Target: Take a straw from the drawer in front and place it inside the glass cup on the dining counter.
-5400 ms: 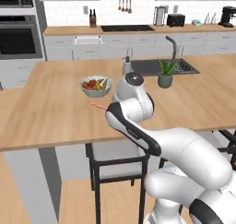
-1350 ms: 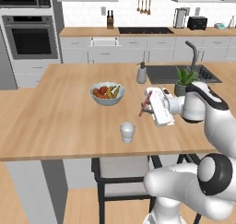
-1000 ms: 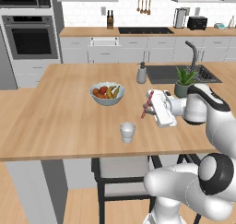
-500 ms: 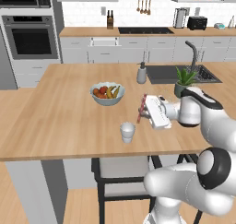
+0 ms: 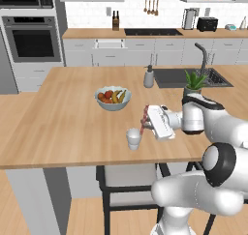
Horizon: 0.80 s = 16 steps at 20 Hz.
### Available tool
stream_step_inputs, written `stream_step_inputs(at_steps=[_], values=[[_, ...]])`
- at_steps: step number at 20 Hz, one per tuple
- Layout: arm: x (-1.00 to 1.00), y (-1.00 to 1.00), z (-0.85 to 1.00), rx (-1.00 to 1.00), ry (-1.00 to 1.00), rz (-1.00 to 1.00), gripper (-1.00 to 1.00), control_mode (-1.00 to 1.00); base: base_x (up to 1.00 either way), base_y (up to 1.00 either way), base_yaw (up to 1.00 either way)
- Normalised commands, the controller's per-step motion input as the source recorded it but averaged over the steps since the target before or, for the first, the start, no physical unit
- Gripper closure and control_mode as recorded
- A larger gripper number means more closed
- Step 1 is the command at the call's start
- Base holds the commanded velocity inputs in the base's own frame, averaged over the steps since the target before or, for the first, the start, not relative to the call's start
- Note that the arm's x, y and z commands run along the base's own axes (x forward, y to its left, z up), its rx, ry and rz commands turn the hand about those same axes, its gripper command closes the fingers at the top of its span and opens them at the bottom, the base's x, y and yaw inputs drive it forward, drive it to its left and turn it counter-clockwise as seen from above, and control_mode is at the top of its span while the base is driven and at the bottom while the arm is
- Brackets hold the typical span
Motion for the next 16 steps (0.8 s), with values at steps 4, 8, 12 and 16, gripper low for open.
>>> stream_step_inputs(at_steps=[4, 8, 12, 16], values=[[0.18, 0.01, -0.18, -0.03, 0.00, 0.05, 1.00, -1.00, 0.00, 0.00, 0.00], [0.22, 0.00, -0.20, -0.02, 0.00, 0.04, 1.00, -1.00, 0.00, 0.00, 0.00], [0.23, 0.00, -0.21, -0.01, 0.02, 0.03, 1.00, -1.00, 0.00, 0.00, 0.00], [0.25, 0.00, -0.18, 0.00, 0.02, 0.01, 1.00, -1.00, 0.00, 0.00, 0.00]])
